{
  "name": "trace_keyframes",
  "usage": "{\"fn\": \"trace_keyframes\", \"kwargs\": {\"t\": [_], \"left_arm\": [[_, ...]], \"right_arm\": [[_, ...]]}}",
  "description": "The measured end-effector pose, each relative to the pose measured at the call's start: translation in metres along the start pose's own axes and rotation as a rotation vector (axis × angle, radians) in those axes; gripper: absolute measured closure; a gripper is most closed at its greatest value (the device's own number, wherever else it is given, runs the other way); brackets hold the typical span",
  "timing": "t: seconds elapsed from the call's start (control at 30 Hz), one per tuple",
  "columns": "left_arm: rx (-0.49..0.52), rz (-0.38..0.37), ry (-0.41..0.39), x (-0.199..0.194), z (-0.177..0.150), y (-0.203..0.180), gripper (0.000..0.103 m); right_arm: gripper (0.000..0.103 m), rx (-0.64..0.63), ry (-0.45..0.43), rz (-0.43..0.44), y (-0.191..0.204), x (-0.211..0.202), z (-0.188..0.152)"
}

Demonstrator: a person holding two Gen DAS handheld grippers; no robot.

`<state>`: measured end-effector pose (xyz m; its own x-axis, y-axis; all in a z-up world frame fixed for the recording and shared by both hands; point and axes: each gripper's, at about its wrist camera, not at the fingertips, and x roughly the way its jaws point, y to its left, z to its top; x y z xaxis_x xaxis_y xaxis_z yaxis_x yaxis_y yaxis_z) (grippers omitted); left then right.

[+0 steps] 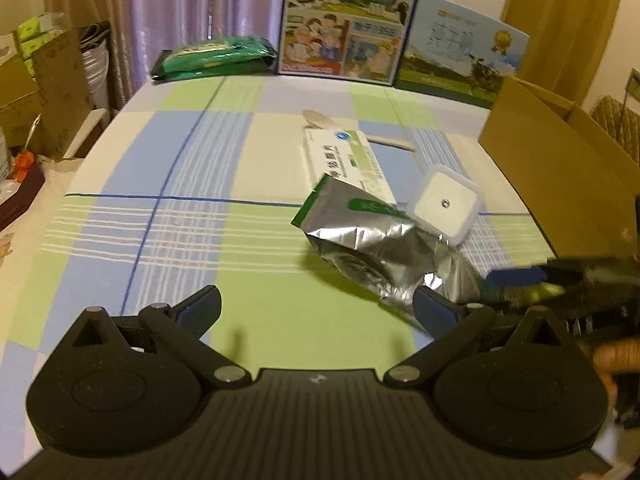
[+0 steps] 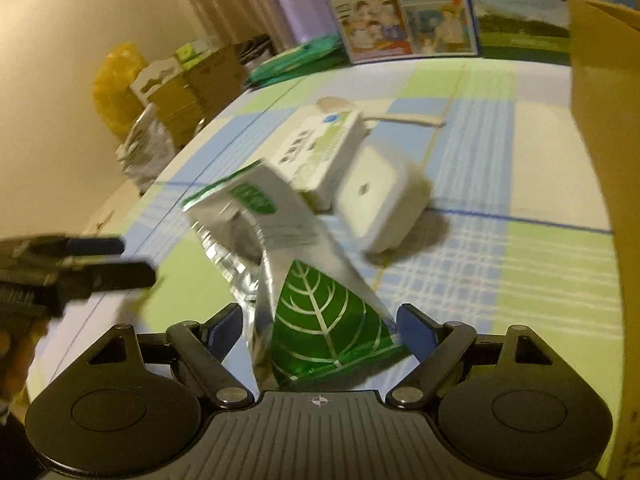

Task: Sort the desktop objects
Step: 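Grasp the silver foil tea bag with the left tool while the right tool grasps the white night light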

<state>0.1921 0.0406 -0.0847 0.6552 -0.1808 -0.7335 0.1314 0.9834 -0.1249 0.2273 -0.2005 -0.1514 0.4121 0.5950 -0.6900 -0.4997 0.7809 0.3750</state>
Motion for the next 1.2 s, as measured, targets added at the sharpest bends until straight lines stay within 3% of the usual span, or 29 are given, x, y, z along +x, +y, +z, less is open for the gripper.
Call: {"fn": "trace_keyframes", "kwargs": {"t": [0.27,0.4,0.7,0.77,0.87,0.93,1.2], "left_arm": [[-0.059,-0.050,0.028,0.003,-0.002,0.004,0.002],[-0.043,-0.060,0.057,0.012,-0.002,-0.005,0.002],[0.028,-0.053,0.137,0.061,0.009,-0.035,0.003],[0.038,-0.036,0.150,0.067,0.011,-0.037,0.006],[0.060,-0.010,0.166,0.073,0.013,-0.038,0.021],[0.093,-0.002,0.169,0.075,0.014,-0.039,0.021],[0.088,-0.021,0.180,0.072,0.022,-0.018,0.038]], "right_arm": [[0.021,-0.232,0.072,0.148,0.064,0.007,-0.033],[0.021,-0.299,0.054,0.047,0.067,-0.001,-0.044],[0.020,-0.252,0.008,-0.176,0.020,-0.026,-0.037],[0.018,-0.243,-0.005,-0.219,0.013,-0.029,-0.033],[0.013,-0.240,-0.022,-0.262,0.007,-0.030,-0.025],[0.012,-0.256,-0.024,-0.284,0.004,-0.026,-0.016],[0.011,-0.484,-0.031,-0.370,0.016,0.007,0.015]]}}
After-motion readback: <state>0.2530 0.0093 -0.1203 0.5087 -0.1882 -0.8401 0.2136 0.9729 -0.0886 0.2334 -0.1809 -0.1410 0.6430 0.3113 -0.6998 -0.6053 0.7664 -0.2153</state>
